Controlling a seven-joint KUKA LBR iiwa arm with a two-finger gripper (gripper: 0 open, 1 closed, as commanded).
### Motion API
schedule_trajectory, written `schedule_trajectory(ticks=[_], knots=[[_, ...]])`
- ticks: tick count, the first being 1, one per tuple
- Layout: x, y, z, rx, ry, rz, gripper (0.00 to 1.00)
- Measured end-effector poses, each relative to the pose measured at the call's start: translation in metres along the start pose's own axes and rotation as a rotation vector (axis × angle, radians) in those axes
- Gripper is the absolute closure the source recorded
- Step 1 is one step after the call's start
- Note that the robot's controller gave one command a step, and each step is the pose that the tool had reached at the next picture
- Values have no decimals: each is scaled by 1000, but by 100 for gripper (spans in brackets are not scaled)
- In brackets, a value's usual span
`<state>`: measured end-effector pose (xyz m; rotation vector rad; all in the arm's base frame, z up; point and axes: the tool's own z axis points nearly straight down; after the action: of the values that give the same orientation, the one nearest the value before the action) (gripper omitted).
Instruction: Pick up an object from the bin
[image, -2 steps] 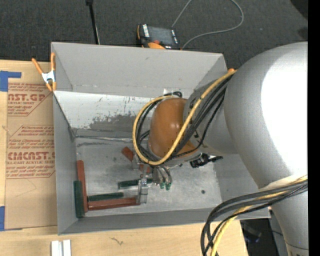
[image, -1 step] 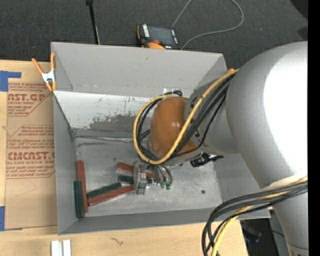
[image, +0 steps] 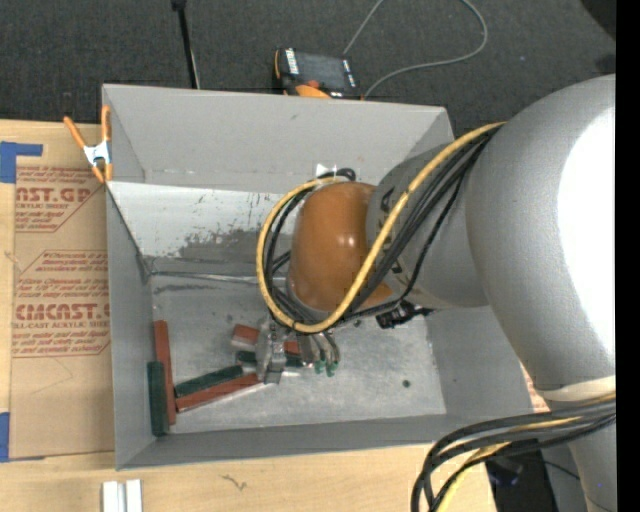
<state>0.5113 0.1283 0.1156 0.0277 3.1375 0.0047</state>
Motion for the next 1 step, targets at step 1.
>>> schedule_trajectory(ticks=[1], knots=[[-56, 42, -89, -2, -9, -35, 100]])
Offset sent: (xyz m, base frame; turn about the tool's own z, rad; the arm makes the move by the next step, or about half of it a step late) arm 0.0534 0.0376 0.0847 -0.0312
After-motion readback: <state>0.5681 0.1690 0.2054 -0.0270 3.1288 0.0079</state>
